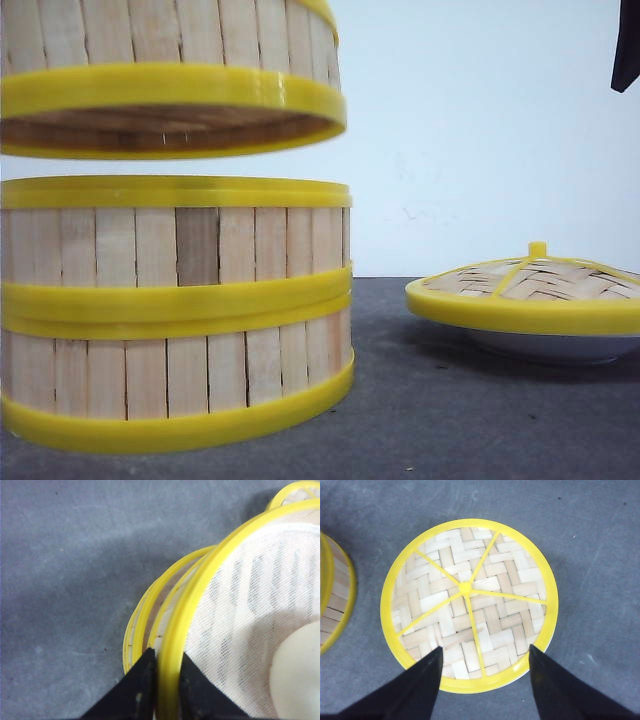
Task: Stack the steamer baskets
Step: 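Lift the single-bun basket with left gripper and lower it onto the stack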
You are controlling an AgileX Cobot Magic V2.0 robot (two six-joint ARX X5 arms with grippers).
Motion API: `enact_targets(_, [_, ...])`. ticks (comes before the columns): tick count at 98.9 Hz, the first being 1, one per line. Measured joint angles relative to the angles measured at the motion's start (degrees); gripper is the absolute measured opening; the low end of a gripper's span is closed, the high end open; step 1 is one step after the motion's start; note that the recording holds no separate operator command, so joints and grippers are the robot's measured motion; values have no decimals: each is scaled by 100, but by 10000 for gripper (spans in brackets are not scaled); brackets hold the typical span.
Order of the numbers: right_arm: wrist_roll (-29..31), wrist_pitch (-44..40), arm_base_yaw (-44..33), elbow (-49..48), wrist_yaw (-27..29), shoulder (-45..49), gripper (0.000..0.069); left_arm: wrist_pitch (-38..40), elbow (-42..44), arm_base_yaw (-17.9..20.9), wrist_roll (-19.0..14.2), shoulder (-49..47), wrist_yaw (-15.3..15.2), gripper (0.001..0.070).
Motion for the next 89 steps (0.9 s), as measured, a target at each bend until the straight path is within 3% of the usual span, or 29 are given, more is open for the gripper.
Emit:
enact_targets(22, [0,0,0,0,0,0,333,74,0,-168,-11,269,-317,26])
enact_targets(89, [2,2,0,0,0,0,333,483,15,-249,-17,597,-271,26])
